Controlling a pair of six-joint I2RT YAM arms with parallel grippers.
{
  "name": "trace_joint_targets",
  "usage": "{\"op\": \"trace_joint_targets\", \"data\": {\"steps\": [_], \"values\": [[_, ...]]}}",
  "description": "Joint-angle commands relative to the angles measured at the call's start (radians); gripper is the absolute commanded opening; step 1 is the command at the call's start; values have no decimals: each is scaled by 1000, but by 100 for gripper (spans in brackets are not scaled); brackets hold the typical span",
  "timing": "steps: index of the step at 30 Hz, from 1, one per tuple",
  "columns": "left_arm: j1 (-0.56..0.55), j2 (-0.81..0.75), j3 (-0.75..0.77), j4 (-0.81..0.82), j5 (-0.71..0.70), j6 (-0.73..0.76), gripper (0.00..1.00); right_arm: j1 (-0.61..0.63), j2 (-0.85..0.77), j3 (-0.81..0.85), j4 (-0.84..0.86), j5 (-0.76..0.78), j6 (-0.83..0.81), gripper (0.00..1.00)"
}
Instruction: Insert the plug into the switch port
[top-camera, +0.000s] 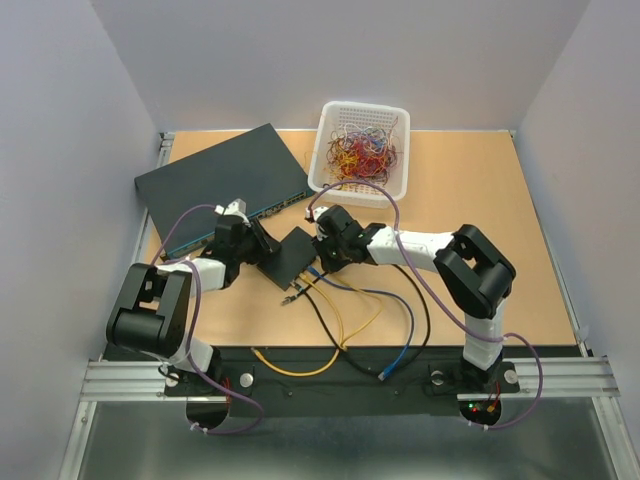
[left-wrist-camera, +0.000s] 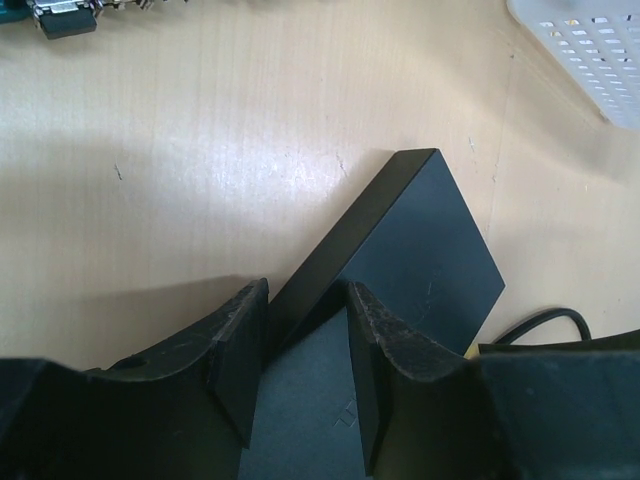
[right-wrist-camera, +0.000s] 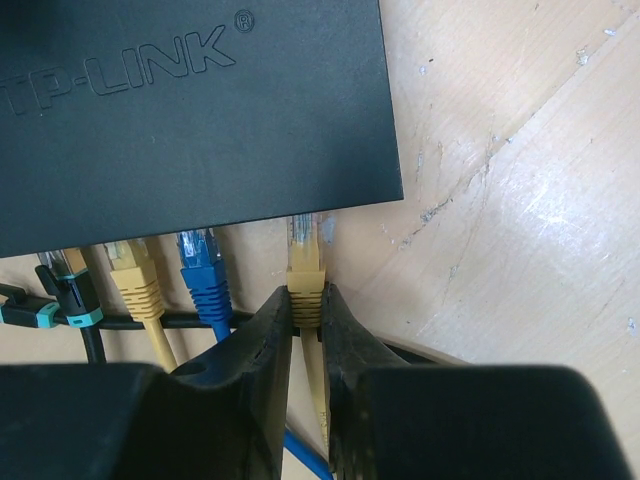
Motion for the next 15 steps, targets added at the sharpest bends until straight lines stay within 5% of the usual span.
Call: {"op": "trace_joint_targets", "data": {"steps": [1,15], "values": [[-11,11,35,-3,12,32,47,10,28,40,-7,50,-13,1],[-13,107,170,-39,3,58,46,10,33,63,-26,153,10,1]]}}
